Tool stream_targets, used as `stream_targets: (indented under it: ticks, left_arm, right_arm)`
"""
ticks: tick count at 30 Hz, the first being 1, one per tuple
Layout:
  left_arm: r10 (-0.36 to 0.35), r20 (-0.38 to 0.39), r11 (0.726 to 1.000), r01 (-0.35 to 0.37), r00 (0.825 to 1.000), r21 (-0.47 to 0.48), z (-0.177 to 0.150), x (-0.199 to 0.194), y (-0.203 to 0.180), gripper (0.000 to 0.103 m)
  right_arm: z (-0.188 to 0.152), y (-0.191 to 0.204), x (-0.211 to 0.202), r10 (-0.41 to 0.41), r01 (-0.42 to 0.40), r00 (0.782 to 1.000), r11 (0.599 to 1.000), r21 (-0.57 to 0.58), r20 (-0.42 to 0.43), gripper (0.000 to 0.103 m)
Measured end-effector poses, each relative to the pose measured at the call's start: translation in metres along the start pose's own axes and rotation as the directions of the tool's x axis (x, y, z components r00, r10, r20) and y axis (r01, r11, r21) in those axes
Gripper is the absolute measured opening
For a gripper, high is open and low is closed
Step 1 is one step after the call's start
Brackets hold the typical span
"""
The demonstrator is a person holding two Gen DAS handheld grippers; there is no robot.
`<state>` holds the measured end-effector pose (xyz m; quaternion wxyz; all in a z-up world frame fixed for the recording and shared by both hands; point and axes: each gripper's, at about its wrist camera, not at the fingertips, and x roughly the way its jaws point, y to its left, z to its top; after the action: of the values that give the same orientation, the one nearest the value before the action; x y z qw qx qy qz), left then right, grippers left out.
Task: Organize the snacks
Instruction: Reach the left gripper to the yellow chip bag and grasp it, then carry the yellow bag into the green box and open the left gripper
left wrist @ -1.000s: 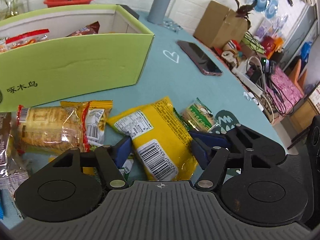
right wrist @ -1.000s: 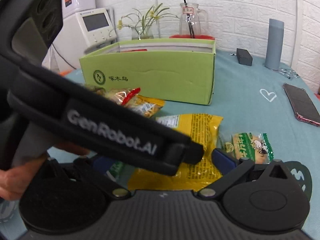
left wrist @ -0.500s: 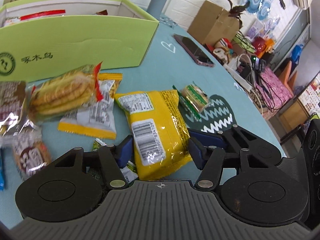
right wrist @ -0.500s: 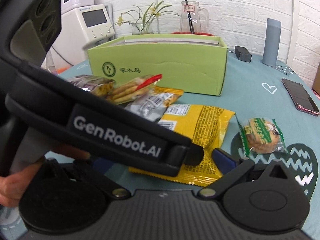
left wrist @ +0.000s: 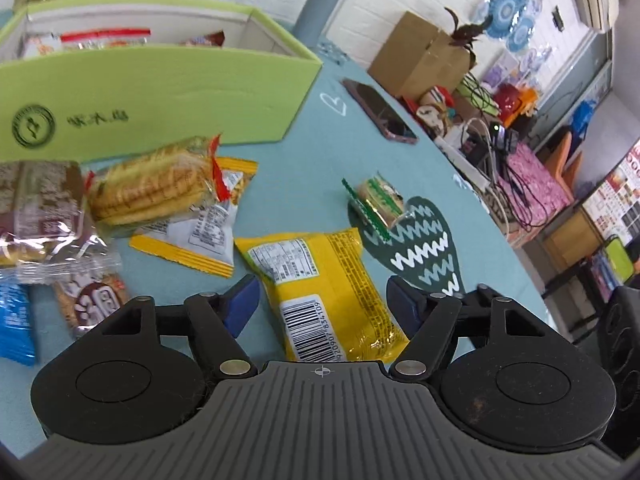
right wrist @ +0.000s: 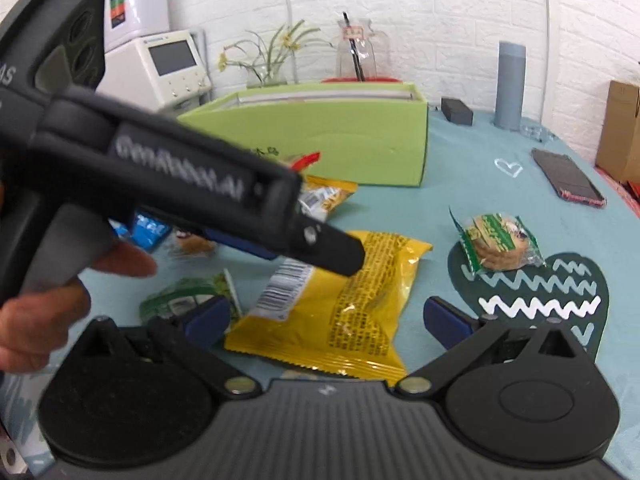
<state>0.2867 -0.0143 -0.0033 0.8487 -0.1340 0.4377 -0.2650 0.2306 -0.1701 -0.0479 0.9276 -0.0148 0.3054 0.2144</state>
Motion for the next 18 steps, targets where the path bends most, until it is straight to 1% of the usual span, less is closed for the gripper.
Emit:
stream_targets:
  ticks: [1, 2, 3, 4, 5, 6, 7, 8, 10, 14, 16, 18]
  left_arm:
    - [-0.014, -0.020, 1.000, 0.014, 1.000, -0.008, 0.000, 0.005, 0.001, 0.053]
    - [-0.021, -0.037, 1.000, 0.020, 0.999, -0.012, -0.001, 0.009, 0.002, 0.049]
    - [-0.023, -0.043, 1.000, 0.023, 0.999, -0.010, -0.003, 0.013, 0.001, 0.049]
    - [-0.021, -0.036, 1.000, 0.021, 0.999, -0.002, -0.005, 0.013, 0.000, 0.036]
    - [-0.018, -0.037, 1.000, 0.018, 0.999, 0.005, -0.006, 0.014, -0.002, 0.022]
    - [-0.015, -0.029, 1.000, 0.015, 0.999, -0.001, -0.007, 0.013, -0.004, 0.021]
    - [-0.016, -0.022, 1.000, 0.016, 1.000, -0.003, -0.006, 0.010, -0.006, 0.020]
    - [-0.020, -0.013, 1.000, 0.020, 1.000, 0.004, -0.006, 0.007, -0.009, 0.020]
    - [-0.027, 0.015, 0.999, 0.027, 1.000, 0.022, -0.002, 0.000, -0.016, 0.020]
    - [-0.043, 0.074, 0.999, 0.042, 0.996, 0.024, 0.022, -0.015, -0.024, 0.020]
    - [-0.045, 0.116, 0.999, 0.041, 0.992, 0.033, 0.043, -0.022, -0.024, 0.022]
    - [-0.032, 0.156, 0.999, 0.028, 0.987, 0.028, 0.068, -0.028, -0.019, 0.022]
  right_arm:
    - [0.002, -0.003, 0.005, 0.012, -0.012, 1.000, 1.000, 0.014, -0.008, 0.102]
    - [0.003, -0.006, 0.009, 0.027, -0.026, 0.999, 0.999, 0.032, -0.019, 0.102]
    - [0.004, -0.008, 0.013, 0.039, -0.038, 0.999, 0.998, 0.043, -0.020, 0.102]
    - [0.005, -0.009, 0.015, 0.050, -0.049, 0.999, 0.998, 0.030, -0.016, 0.102]
    - [0.005, -0.008, 0.016, 0.051, -0.051, 0.999, 0.999, 0.000, -0.018, 0.100]
    - [0.006, -0.006, 0.016, 0.034, -0.034, 0.999, 0.999, -0.027, -0.018, 0.088]
    - [0.008, -0.007, 0.015, 0.020, -0.021, 1.000, 0.999, -0.046, -0.015, 0.080]
    - [0.010, -0.011, 0.012, 0.038, -0.038, 0.999, 0.999, -0.032, -0.006, 0.078]
    - [0.017, -0.018, 0.005, 0.049, -0.048, 0.999, 0.999, -0.025, 0.020, 0.076]
    - [0.038, -0.014, -0.005, 0.019, -0.012, 0.997, 0.996, -0.092, 0.081, 0.077]
    - [0.059, -0.019, -0.001, 0.018, -0.002, 0.993, 0.990, -0.138, 0.113, 0.077]
    - [0.086, -0.019, 0.009, 0.023, 0.005, 0.990, 0.982, -0.190, 0.142, 0.077]
